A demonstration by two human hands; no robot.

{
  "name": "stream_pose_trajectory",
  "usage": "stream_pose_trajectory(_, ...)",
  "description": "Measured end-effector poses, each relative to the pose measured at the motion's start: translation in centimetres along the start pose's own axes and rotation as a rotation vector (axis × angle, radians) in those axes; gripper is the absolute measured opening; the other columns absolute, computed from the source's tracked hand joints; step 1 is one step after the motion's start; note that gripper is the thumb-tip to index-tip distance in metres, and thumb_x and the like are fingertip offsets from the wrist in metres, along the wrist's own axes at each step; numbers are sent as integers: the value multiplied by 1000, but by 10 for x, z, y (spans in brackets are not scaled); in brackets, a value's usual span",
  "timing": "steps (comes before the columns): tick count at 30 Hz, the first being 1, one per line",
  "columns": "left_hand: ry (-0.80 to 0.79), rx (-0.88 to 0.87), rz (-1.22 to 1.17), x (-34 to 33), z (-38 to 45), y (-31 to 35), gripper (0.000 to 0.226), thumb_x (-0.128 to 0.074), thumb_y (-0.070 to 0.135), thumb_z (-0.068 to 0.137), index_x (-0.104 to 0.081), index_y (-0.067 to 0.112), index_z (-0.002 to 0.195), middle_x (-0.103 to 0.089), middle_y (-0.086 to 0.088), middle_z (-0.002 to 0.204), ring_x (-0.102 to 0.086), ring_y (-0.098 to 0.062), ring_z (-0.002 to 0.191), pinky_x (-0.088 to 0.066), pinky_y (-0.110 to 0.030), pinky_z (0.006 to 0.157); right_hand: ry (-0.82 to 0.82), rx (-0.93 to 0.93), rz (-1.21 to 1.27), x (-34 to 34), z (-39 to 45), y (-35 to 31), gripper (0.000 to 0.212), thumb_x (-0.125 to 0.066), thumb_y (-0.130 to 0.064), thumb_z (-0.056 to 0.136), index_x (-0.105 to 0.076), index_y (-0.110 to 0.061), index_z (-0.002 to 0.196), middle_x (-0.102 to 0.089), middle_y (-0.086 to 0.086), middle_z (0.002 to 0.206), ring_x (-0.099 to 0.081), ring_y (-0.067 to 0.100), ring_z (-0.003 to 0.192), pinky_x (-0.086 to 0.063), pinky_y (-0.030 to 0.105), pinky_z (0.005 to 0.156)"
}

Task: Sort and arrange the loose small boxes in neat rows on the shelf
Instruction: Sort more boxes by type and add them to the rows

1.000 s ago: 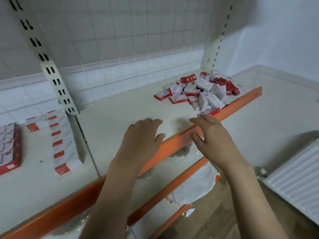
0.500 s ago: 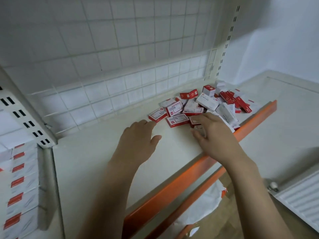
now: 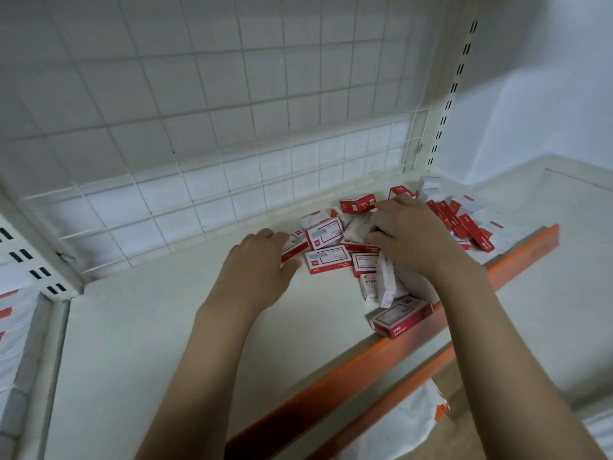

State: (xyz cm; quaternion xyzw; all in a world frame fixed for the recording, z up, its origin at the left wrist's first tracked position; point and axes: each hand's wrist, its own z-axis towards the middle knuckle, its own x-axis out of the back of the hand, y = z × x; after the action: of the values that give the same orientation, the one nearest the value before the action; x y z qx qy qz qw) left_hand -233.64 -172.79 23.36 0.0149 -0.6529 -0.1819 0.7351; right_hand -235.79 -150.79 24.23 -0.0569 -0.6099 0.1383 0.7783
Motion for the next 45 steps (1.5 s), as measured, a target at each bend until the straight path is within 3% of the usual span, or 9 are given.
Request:
stream_pose_trajectory(4,10,9,-10,-5,0,3,47,-47,35,94,-42,17,136,-53,-2,121,-50,-21,111,-43,-33,92,-137,-186,-113,4,25,14,55,-65,-37,80,-47,-6,122,-47,11,122,-41,31,118,-40,40,92)
stream_pose_trajectory(8,-1,17,2,-11,-1,3,49,-47,36,94,-39,17,139,-51,-2,125,-48,-21,113,-43,-32,93,-172,-197,-153,-3,36,19,52,-66,-36,80,-49,-4,118,-49,13,119,-43,30,116,-43,38,88)
stream_pose_trajectory(16,-31,48,40,-15,17,-4,47,-49,35,93,-44,12,133,-48,-5,127,-45,-23,115,-41,-34,95,-122,-144,-118,-6,37,25,36,-63,-27,84,-53,-6,112,-49,11,115,-47,27,109,-45,35,85)
stream_pose_trajectory(22,-132,114,75,-23,53,-7,45,-48,35,93,-45,10,130,-47,-6,124,-42,-24,117,-40,-33,94,43,-2,-22,0,20,21,34,-59,-19,86,-52,-8,117,-49,8,115,-47,23,108,-42,29,85)
stream_pose_trajectory(26,-185,138,128,-33,67,-11,42,-50,42,90,-52,10,117,-43,-4,103,-44,-21,98,-41,-32,82,72,104,-64,-1,3,19,46,-55,-27,88,-45,-12,131,-46,4,126,-40,21,117,-37,35,101)
stream_pose_trajectory(30,-187,152,129,-42,73,-12,37,-49,42,90,-53,10,106,-40,-4,98,-40,-19,89,-39,-30,76,96,166,-29,5,-16,12,54,-55,-28,90,-38,-15,139,-43,3,126,-39,19,116,-34,31,100)
stream_pose_trajectory(34,-131,147,114,-48,72,-13,33,-45,39,93,-56,9,101,-44,-6,97,-41,-21,87,-40,-33,79,104,198,15,10,-27,7,54,-54,-25,91,-36,-15,141,-42,3,127,-37,18,117,-31,27,101)
stream_pose_trajectory(39,-64,149,126,-43,64,-16,34,-49,33,92,-51,10,117,-46,-8,110,-45,-26,102,-37,-33,83,82,230,37,7,-31,6,56,-56,-24,89,-37,-16,141,-44,4,122,-41,19,112,-30,24,94)
stream_pose_trajectory(45,199,83,110,-18,17,-21,35,-61,22,88,-54,4,117,-49,-15,113,-45,-34,101,-39,-39,86,70,272,151,3,-25,-2,56,-65,-19,83,-46,-20,136,-47,1,111,-44,21,107,-41,40,95)
